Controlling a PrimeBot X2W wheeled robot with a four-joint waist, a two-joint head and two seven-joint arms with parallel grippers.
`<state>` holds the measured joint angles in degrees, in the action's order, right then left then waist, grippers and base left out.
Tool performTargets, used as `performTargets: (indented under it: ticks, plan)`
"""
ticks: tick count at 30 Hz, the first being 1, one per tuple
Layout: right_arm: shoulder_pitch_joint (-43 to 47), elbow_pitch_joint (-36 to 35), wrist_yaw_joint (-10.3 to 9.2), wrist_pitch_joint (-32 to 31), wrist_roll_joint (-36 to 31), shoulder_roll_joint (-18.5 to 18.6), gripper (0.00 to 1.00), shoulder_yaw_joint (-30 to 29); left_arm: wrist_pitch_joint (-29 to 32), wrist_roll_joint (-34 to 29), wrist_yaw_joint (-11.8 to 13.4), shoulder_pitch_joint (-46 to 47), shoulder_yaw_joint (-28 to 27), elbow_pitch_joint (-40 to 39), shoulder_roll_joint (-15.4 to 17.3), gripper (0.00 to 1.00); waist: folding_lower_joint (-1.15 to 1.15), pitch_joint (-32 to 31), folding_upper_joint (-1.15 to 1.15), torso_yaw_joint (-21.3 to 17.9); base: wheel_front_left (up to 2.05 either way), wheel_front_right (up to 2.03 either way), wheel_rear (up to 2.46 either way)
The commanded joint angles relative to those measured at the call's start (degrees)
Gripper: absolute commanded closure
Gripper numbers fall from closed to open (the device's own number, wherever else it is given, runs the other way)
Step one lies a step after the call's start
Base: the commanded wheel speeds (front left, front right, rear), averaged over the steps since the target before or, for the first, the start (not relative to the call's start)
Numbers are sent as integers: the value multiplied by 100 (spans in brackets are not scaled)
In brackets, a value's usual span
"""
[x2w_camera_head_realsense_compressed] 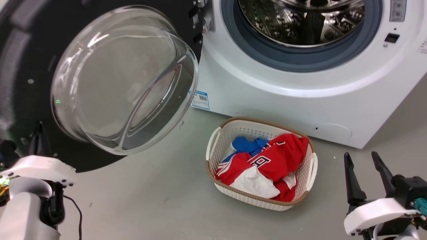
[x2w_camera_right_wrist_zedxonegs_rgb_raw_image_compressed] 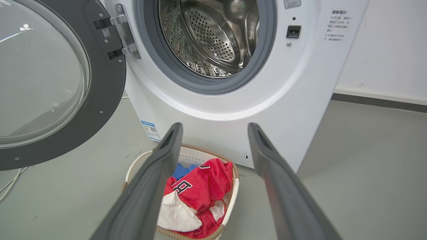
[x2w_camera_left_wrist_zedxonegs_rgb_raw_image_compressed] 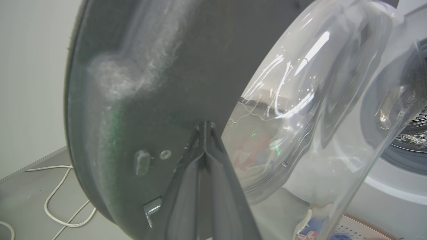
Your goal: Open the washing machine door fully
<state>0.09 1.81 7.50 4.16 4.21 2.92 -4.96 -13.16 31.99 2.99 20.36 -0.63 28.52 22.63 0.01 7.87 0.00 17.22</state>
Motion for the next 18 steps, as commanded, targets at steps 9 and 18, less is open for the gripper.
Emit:
performTargets:
  ticks: [9, 18]
  plan:
    - [274, 234, -1, 146, 248, -5, 0, -49, -106, -288, 133, -686, 228, -629, -156, 100, -1, -632, 0, 110, 0, 0, 0]
    - [386, 220, -1, 179, 193, -4, 0, 2, 197, -564, 368, -1602, 632, -1960, -237, 100, -1, -917, 0, -75, 0, 0, 0]
